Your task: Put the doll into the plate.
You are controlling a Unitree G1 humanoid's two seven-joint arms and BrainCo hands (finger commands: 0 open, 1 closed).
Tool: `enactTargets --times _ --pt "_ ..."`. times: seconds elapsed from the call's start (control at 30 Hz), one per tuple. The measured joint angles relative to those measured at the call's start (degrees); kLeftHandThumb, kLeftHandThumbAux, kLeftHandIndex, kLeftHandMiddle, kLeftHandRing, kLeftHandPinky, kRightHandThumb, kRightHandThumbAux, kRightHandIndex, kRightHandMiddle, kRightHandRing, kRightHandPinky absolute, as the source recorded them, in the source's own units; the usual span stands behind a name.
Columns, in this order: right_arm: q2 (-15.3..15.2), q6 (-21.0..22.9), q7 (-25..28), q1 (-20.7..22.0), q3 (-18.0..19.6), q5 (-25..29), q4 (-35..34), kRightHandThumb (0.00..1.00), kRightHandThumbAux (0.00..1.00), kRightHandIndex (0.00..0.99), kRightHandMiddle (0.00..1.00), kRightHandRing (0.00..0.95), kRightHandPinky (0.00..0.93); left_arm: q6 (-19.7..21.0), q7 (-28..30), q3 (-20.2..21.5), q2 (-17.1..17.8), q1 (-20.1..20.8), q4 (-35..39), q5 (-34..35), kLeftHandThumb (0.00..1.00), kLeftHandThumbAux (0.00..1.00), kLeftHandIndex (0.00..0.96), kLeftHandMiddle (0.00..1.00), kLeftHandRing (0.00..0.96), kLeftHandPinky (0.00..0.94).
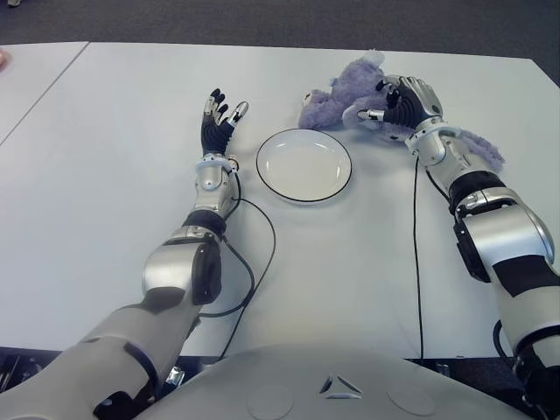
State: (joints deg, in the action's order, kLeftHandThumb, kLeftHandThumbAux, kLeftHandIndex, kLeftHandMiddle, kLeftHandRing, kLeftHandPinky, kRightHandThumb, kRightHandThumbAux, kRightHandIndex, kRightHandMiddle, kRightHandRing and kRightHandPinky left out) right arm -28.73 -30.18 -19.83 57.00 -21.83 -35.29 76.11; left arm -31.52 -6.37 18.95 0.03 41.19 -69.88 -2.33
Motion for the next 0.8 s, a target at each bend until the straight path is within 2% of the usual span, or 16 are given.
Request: enactTargets --times 0.8 --pt "-1.99 5.12 3.15 1.71 -0.14 -0.39 0.48 0.094 0.451 0.0 0.0 0.0 0.0 0.0 0.0 0.0 -0.01 0.01 0.0 0.0 0.0 0.566 0.098 0.106 0.103 0.102"
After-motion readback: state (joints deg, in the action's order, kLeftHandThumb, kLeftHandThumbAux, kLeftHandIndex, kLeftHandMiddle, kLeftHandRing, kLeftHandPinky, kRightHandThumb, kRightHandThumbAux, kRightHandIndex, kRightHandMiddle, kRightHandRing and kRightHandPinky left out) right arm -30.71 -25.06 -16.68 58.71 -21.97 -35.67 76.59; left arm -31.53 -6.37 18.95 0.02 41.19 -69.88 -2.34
